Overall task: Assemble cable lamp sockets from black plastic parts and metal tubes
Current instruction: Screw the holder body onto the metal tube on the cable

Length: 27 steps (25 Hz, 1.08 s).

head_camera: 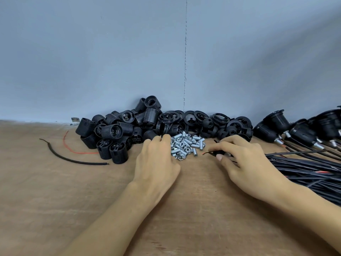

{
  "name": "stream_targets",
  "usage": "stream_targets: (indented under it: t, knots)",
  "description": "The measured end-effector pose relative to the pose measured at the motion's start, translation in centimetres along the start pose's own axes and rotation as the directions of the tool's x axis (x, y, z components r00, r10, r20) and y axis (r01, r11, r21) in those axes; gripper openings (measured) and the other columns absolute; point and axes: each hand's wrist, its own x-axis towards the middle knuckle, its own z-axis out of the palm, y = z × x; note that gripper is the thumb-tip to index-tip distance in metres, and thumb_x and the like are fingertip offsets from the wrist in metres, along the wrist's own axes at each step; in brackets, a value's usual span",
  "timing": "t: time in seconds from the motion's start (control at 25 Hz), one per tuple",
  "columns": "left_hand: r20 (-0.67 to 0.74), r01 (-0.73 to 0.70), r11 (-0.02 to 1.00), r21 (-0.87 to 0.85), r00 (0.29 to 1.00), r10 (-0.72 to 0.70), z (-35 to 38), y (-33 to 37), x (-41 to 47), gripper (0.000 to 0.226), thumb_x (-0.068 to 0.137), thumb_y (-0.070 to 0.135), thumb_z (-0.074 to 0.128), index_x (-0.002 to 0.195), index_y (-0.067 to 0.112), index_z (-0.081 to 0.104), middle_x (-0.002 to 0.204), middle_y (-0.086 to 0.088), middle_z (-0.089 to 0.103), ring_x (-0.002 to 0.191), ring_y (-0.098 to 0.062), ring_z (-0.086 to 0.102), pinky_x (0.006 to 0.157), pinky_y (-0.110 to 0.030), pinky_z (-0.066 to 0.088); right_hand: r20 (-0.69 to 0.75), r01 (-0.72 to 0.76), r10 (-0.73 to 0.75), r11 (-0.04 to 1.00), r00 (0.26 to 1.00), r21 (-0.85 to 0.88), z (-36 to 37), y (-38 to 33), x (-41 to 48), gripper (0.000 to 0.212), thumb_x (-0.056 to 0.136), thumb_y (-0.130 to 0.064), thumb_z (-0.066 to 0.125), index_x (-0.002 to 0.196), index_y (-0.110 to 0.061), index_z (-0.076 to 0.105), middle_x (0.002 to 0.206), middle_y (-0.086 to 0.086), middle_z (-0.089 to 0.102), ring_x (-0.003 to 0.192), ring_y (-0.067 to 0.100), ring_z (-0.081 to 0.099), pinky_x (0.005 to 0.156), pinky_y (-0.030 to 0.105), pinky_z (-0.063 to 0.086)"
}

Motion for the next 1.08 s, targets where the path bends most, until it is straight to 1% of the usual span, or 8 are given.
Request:
stream_targets:
  t: [0.16,0.28,0.4,0.48,0.56,0.8,0.92,1.08]
  knots:
    - [-0.001,-0.100,0.992,-0.076,0.995,0.100,0.3,2.1,-1.1,0.026,0.085,0.015,0.055,0.111,0.022,0.057,0.102,0.008,0.056,0.094,-0.019,0.055,0.068,-0.029,0.037,0.054,-0.059,0.063,0.995,0.997,-0.077,0.2,0.3,-0.1,0.020,0.098,-0.033,0.055,0.111,-0.045,0.063,0.114,-0.023,0.048,0.099,-0.004,0.044,0.097,0.028,0.020]
    - [-0.006,-0.227,0.928,-0.295,0.972,0.236,0.7,2.6,-1.8,0.030,0.081,0.017,0.055,0.109,0.026,0.062,0.099,0.015,0.055,0.087,-0.008,0.056,0.074,-0.025,0.047,0.071,-0.065,0.076,0.987,0.995,-0.146,0.4,0.4,-0.2,0.010,0.093,-0.043,0.060,0.103,-0.041,0.062,0.111,-0.021,0.050,0.104,0.004,0.050,0.098,0.029,0.023]
    - [0.038,-0.294,0.836,-0.462,0.936,0.350,1.1,2.0,-1.7,0.036,0.076,0.019,0.053,0.108,0.027,0.068,0.099,0.023,0.054,0.089,0.005,0.054,0.076,-0.009,0.042,0.052,-0.043,0.052,0.987,0.997,-0.153,0.3,0.5,-0.3,0.009,0.091,-0.044,0.064,0.095,-0.037,0.062,0.105,-0.020,0.052,0.097,0.003,0.049,0.100,0.031,0.029]
    - [0.022,-0.293,0.796,-0.530,0.933,0.359,1.5,1.6,-1.7,0.037,0.072,0.017,0.055,0.104,0.026,0.070,0.093,0.026,0.051,0.079,0.011,0.052,0.070,-0.004,0.037,0.027,-0.039,0.042,0.995,0.999,-0.096,0.2,0.5,-0.3,0.008,0.090,-0.042,0.066,0.091,-0.034,0.062,0.103,-0.020,0.054,0.091,0.002,0.051,0.097,0.034,0.039]
    - [0.037,-0.282,0.783,-0.554,0.932,0.362,1.8,1.3,-1.6,0.042,0.069,0.014,0.056,0.106,0.027,0.070,0.100,0.024,0.049,0.072,0.004,0.051,0.067,-0.005,0.038,0.006,-0.043,0.043,0.999,0.999,-0.024,0.0,0.3,-0.3,0.009,0.089,-0.039,0.068,0.086,-0.032,0.063,0.102,-0.019,0.057,0.088,0.006,0.057,0.088,0.035,0.046]
    - [0.147,-0.268,0.830,-0.489,0.913,0.381,2.7,0.1,-1.1,0.051,0.080,0.012,0.064,0.125,0.035,0.060,0.121,0.023,0.038,0.087,0.014,0.049,0.075,-0.001,0.035,0.069,-0.020,0.020,1.000,0.997,-0.005,0.0,0.1,-0.4,0.008,0.086,-0.027,0.064,0.082,-0.033,0.059,0.107,-0.021,0.054,0.096,0.007,0.057,0.086,0.034,0.049]
    - [0.151,-0.246,0.841,-0.482,0.922,0.356,3.0,-0.1,-0.9,0.046,0.085,0.018,0.072,0.126,0.037,0.062,0.121,0.023,0.040,0.084,0.008,0.051,0.075,-0.003,0.035,0.107,-0.012,0.013,1.000,0.994,-0.007,0.3,0.4,-0.3,0.011,0.084,-0.023,0.064,0.080,-0.033,0.062,0.105,-0.021,0.052,0.094,0.001,0.053,0.085,0.024,0.045]
    - [0.104,-0.167,0.799,-0.577,0.956,0.275,2.9,0.1,-0.8,0.040,0.083,0.033,0.079,0.122,0.034,0.070,0.108,0.021,0.056,0.077,-0.003,0.058,0.075,-0.015,0.044,0.091,-0.019,0.018,1.000,0.996,0.007,0.3,0.6,-0.3,0.012,0.085,-0.022,0.066,0.081,-0.033,0.066,0.106,-0.022,0.052,0.095,-0.002,0.051,0.082,0.007,0.035]
